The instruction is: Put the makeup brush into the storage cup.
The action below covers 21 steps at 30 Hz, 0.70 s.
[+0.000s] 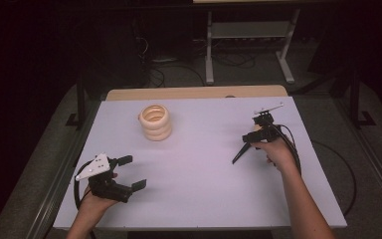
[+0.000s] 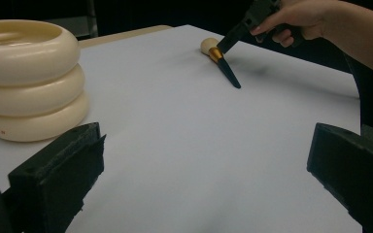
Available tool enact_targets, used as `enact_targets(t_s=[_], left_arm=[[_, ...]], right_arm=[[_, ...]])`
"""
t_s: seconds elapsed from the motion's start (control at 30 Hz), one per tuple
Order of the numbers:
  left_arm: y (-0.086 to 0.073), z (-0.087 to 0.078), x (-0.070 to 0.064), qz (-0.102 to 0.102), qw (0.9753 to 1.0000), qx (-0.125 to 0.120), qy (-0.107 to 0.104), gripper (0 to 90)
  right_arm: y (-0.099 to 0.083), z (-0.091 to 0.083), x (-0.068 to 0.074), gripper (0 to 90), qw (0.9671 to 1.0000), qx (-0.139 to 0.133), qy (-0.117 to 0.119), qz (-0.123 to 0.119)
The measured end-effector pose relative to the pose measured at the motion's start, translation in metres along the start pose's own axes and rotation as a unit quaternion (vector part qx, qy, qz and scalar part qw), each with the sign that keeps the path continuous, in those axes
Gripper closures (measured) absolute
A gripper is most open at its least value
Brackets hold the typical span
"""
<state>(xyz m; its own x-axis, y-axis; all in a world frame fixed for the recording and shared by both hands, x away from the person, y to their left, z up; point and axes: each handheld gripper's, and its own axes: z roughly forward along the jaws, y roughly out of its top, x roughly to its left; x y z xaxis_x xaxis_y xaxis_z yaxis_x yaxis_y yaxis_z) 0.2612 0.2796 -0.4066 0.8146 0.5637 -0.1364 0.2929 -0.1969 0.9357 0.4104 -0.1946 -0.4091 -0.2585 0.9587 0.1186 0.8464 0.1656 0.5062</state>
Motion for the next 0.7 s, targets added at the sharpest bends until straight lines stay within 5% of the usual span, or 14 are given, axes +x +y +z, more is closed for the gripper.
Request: enact_targets(t_s=[0.7], left_arm=[[-0.001,0.001,0.001,-0.002,1.0000,0.002,-0.002,0.0]], right_arm=[[-0.004,0.013,-0.001,30.1,0.9995,0.028,0.001,0.014]])
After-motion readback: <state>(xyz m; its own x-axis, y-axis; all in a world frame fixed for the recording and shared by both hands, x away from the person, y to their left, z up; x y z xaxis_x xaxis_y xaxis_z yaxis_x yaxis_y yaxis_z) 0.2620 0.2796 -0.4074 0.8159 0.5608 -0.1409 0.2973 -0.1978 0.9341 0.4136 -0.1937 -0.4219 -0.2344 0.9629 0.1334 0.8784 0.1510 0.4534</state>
